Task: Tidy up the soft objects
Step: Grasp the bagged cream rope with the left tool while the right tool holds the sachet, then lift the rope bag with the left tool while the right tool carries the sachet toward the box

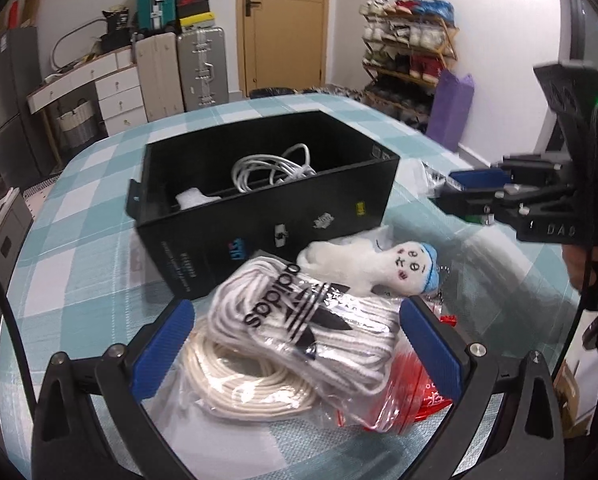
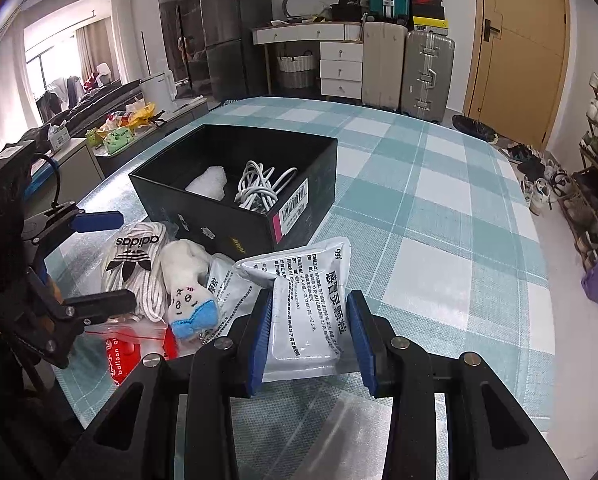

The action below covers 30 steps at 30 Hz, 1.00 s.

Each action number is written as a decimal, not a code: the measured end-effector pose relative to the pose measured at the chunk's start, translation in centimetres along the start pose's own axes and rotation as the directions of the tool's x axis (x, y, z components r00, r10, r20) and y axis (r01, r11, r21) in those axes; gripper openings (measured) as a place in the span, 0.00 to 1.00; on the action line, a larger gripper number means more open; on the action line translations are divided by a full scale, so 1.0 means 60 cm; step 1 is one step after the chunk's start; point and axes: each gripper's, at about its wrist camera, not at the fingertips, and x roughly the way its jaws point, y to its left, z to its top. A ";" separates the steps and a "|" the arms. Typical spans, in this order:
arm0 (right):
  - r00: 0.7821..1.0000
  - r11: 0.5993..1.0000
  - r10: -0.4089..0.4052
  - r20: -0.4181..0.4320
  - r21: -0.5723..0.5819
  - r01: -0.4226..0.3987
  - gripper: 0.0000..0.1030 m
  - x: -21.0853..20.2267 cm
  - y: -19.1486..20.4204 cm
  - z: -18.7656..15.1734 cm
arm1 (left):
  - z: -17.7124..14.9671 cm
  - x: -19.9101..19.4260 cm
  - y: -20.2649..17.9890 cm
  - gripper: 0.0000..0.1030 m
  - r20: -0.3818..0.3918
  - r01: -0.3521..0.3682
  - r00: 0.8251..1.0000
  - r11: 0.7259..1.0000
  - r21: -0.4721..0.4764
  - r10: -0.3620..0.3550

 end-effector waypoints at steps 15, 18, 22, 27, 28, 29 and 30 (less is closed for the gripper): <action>1.000 1.000 0.006 0.001 -0.007 -0.006 0.36 -0.001 0.002 -0.001 | 0.003 0.020 -0.023 0.95 -0.049 -0.001 0.999 0.996 0.086 0.005; 1.000 1.000 0.009 0.001 -0.006 -0.009 0.36 -0.002 0.002 -0.002 | 0.001 0.018 -0.027 0.90 -0.046 0.006 0.999 0.995 0.103 -0.002; 1.000 1.000 0.011 0.002 -0.006 -0.011 0.36 -0.002 0.003 -0.002 | -0.002 0.013 -0.032 0.79 -0.035 0.001 0.999 0.993 0.120 0.003; 1.000 1.000 0.015 0.003 -0.006 -0.015 0.36 -0.002 0.005 -0.001 | 0.001 0.007 -0.010 0.34 -0.014 0.003 1.000 0.999 0.055 -0.002; 1.000 1.000 0.013 0.004 -0.007 -0.013 0.36 -0.003 0.006 -0.001 | 0.001 0.005 -0.005 0.33 -0.013 0.014 1.000 0.999 0.044 -0.013; 1.000 1.000 0.013 0.003 -0.007 -0.013 0.36 -0.002 0.005 0.000 | 0.001 0.004 -0.002 0.33 -0.013 0.020 1.000 0.999 0.039 -0.020; 1.000 1.000 0.014 0.003 -0.007 -0.014 0.36 -0.002 0.005 0.000 | 0.000 0.003 -0.001 0.33 -0.012 0.021 1.000 0.999 0.041 -0.021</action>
